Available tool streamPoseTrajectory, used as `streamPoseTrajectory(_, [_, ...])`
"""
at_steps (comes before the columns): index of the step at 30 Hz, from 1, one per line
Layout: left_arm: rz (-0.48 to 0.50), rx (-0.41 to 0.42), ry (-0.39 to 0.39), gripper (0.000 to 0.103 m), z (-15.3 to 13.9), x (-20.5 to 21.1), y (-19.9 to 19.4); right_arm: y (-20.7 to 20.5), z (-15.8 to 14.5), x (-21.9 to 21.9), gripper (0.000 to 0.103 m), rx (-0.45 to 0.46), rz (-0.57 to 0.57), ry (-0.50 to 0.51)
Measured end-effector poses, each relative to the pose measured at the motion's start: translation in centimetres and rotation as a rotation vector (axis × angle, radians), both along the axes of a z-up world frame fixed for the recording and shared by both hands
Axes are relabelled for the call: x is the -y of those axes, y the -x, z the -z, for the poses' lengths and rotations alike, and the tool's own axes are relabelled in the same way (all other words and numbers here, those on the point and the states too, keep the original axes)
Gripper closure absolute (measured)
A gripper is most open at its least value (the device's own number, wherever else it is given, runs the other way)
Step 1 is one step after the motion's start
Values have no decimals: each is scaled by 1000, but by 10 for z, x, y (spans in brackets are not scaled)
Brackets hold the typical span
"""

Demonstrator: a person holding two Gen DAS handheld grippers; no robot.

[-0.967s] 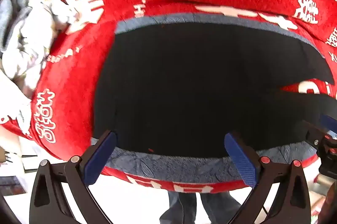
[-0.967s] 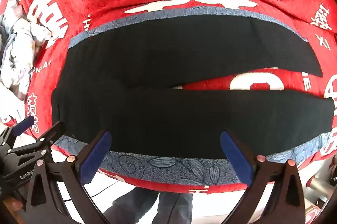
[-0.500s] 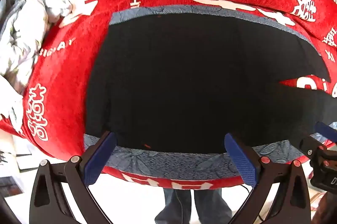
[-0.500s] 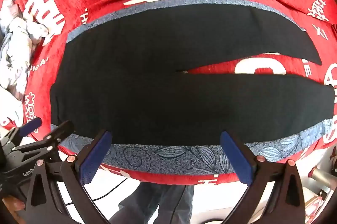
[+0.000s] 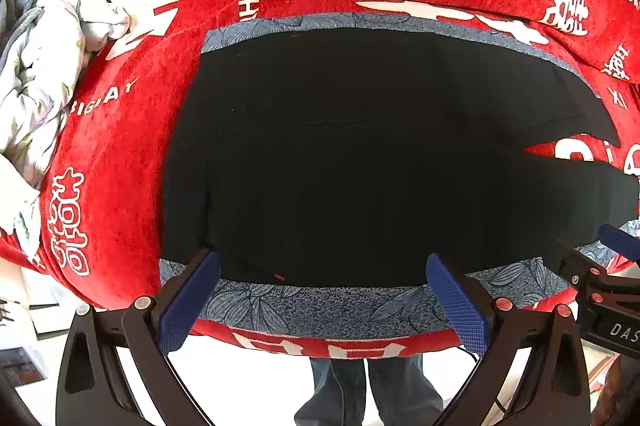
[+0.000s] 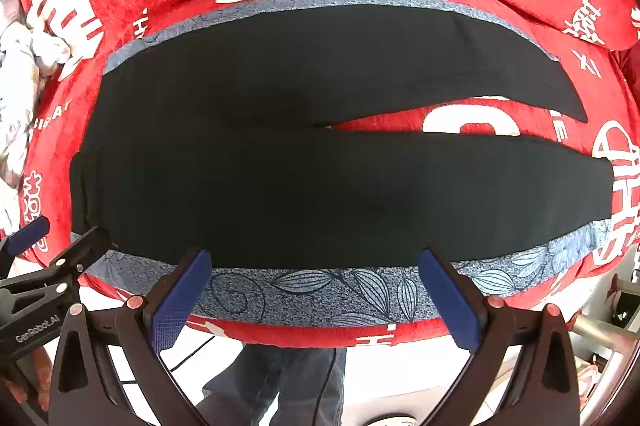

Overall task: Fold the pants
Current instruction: 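Position both grippers open at the waistband of the black trousers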

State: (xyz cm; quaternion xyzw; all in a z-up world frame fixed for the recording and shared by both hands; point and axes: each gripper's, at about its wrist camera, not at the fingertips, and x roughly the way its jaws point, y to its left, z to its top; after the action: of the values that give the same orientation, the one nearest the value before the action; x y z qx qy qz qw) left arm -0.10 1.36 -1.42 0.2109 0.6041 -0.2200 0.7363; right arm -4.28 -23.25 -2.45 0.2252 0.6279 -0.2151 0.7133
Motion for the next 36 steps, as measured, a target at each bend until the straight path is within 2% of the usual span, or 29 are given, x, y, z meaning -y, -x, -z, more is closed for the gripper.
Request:
streamPoseTrajectory(8, [11, 21, 8, 0, -4, 2, -2, -3, 4, -2, 0, -12, -5, 1])
streamPoseTrajectory(13, [33, 21, -13, 0, -2, 7, -1, -4, 5, -1, 0, -12, -10, -8])
streamPoseTrajectory(25, [25, -9, -23, 0, 5, 14, 3, -1, 10, 4, 0, -19, -4, -14])
streamPoseTrajectory(36, [30, -20, -67, 0, 14, 18, 7, 5, 15, 8, 0, -25, 8, -25])
